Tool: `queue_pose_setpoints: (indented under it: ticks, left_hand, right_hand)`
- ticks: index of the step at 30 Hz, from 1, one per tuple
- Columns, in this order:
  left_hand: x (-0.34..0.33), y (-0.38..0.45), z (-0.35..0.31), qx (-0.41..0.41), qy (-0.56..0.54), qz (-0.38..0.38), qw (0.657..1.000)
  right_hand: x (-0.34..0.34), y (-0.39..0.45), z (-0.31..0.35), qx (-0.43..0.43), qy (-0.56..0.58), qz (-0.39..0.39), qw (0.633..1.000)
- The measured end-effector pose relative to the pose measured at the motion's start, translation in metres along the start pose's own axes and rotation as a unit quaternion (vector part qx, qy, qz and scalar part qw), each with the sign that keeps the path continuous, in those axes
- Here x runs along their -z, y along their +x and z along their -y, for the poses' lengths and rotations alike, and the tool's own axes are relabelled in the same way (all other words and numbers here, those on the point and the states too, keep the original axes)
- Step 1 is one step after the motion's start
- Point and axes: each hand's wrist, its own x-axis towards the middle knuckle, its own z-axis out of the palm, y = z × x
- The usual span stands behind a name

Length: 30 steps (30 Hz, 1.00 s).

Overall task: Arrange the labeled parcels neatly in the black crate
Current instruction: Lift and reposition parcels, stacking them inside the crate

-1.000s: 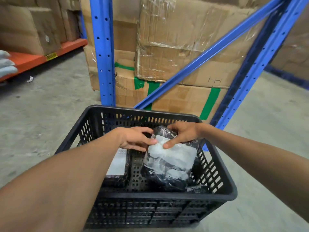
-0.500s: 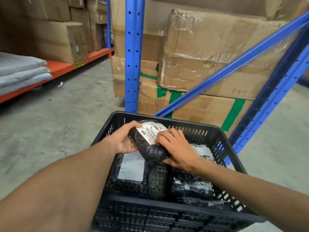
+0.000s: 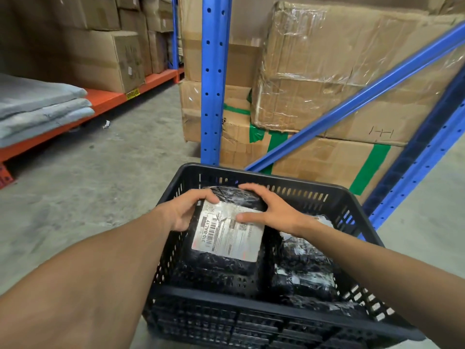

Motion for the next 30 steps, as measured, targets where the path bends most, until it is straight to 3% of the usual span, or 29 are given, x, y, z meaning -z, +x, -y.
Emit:
queue_pose_setpoints:
  ticks: [5,9,11,14,17,19,22,27,30]
  left_hand:
    - [-0.011,0.001,-0.002,0.012,0.086,-0.03,0.996]
    - [-0.014,0.011,-0.003,-0.075,0.143,-0.203,0.966]
    - [-0.007,0.019,0.003,-0.016,0.213,-0.258,0.942]
    - [-0.007,0.024,0.019,0.153,0.214,-0.232,0.937]
    - [-0.008,0.036,0.031,0.142,0.084,-0.193,0.967]
    - [-0.006,0.047,0.035,0.104,0.108,-0.226,0.962]
    - [-0.005,0.058,0.041,0.105,0.201,-0.306,0.925]
    - [0.002,0.072,0.073,0.124,0.304,-0.306,0.894]
    - [-0.003,0.075,0.079,0.143,0.322,-0.35,0.868]
  right_hand:
    - [-0.012,0.006,-0.005,-0.051,0.017,0.018,0.998]
    - [-0.029,0.004,-0.018,-0.16,0.097,-0.043,0.981]
    - [-0.04,0.005,-0.024,-0.234,0.146,-0.093,0.957]
    - [-0.058,0.008,-0.034,-0.311,0.278,-0.172,0.892]
    - [-0.073,0.016,-0.048,-0.328,0.354,-0.199,0.853]
    - [-0.078,0.024,-0.057,-0.334,0.35,-0.172,0.858]
    - [-0.083,0.037,-0.064,-0.35,0.311,-0.108,0.877]
    - [-0.108,0.044,-0.08,-0.384,0.249,-0.051,0.888]
    - [-0.11,0.045,-0.085,-0.396,0.235,-0.021,0.888]
